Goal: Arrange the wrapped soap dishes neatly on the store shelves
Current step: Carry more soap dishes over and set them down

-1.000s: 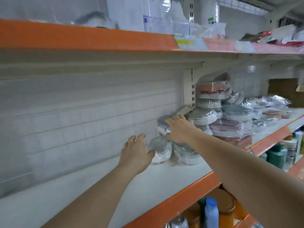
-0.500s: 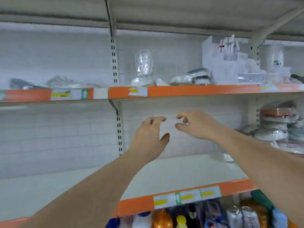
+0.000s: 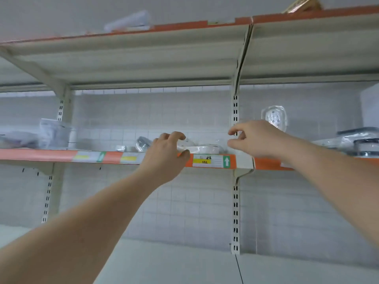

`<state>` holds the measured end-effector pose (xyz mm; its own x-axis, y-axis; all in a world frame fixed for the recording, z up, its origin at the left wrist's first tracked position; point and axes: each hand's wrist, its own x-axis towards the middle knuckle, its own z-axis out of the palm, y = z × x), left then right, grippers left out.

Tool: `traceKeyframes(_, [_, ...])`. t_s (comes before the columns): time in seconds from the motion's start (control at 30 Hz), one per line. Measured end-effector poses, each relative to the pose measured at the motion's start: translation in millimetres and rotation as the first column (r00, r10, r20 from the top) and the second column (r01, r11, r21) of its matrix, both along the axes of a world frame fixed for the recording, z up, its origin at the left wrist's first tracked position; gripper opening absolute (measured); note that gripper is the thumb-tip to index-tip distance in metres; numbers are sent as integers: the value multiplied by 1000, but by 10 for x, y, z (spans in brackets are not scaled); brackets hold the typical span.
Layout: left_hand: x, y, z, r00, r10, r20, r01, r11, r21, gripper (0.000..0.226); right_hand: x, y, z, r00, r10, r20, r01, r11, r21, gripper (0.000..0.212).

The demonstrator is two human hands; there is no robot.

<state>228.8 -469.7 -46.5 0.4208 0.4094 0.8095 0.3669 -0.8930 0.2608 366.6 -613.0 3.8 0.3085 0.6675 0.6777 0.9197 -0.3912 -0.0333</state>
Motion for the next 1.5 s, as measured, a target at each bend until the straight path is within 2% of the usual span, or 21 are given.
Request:
traceKeyframes(0.23, [-40, 792, 367, 969, 243, -53, -246, 968, -52, 41, 135, 689, 343, 994, 95, 51, -91, 993, -73, 40])
traceKeyframes(0.43, [-161, 1454, 558, 936, 348, -44, -351, 932, -93, 39, 156, 1416, 453, 981, 170, 95, -154, 975, -159, 42])
traceKeyframes(0.63, [-218, 2076, 683, 940, 324, -105, -334, 939, -86, 40, 70, 2111, 459, 982, 138, 125, -98, 954, -283, 47])
traceKeyframes(0.87, [-270, 2893, 989, 913, 293, -282, -309, 951, -12, 41, -199, 2923, 698, 996, -30, 86, 63, 909, -412, 58])
traceKeyframes(0.97, [-181, 3168, 1144, 893, 249, -375, -253, 967, 38, 42, -260, 3294, 686, 997, -52, 48, 67, 905, -420, 66])
traceKeyframes(1.07, [12, 3318, 1213, 844, 215, -492, -178, 976, 121, 43, -182, 3576, 514, 998, -64, -2, 54, 853, -519, 66])
traceKeyframes(1.13, [206, 3400, 1225, 799, 193, -570, -117, 979, 168, 46, -120, 3611, 465, 996, -81, -48, 38, 810, -585, 57])
traceKeyframes(1.23, [535, 3546, 1149, 721, 177, -670, -60, 979, 194, 56, -57, 3523, 527, 982, -83, -171, -10, 877, -481, 26])
traceKeyframes(1.3, [691, 3634, 1064, 651, 234, -722, -62, 964, 257, 68, 5, 3486, 551, 988, -80, -134, 17, 910, -414, 30])
traceKeyframes(1.37, [751, 3683, 1007, 598, 313, -738, -49, 933, 357, 77, 59, 3477, 556, 986, -141, -87, 94, 909, -406, 46])
traceKeyframes(1.5, [746, 3638, 982, 599, 472, -646, -32, 821, 570, 70, 147, 3467, 564, 923, -326, -203, 181, 837, -517, 53])
